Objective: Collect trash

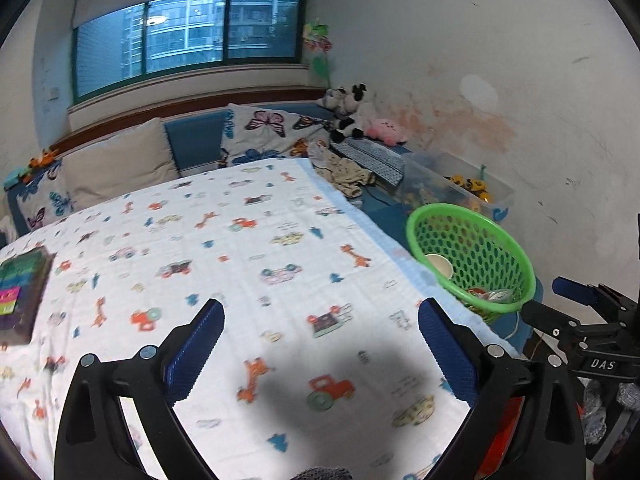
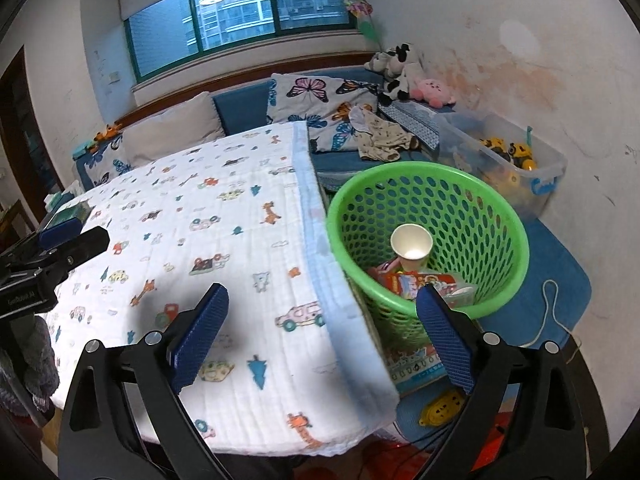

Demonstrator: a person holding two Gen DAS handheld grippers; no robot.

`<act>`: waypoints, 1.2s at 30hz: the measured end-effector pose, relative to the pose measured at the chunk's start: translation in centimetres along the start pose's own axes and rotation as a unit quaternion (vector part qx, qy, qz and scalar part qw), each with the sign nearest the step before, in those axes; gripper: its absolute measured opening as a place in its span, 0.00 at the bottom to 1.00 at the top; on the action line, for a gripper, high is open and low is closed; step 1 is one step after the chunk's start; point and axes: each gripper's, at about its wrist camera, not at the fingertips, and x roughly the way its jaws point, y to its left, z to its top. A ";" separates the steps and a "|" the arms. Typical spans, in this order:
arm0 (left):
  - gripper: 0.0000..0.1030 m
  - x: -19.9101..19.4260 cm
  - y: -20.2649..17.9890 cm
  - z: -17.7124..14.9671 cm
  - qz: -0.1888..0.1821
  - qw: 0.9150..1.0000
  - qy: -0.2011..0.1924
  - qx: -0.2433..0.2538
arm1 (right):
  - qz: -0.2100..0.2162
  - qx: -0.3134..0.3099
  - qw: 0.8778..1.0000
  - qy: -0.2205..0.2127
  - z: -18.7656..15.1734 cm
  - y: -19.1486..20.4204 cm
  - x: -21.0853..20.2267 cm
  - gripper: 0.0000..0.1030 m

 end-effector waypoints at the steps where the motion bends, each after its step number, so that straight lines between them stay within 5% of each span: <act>1: 0.92 -0.3 0.4 -0.2 0.002 1.000 -0.002 -0.004 | 0.001 -0.002 1.000 0.001 -0.1 0.2 0.0 0.91; 12: 0.92 -2.6 4.0 -2.9 0.021 0.998 -0.006 -0.055 | 0.019 -0.019 1.000 -0.002 -0.6 2.3 -0.6 0.92; 36: 0.92 -5.0 5.8 -5.3 0.067 0.995 -0.015 -0.075 | 0.038 -0.028 0.999 -0.001 -1.5 3.9 -1.0 0.93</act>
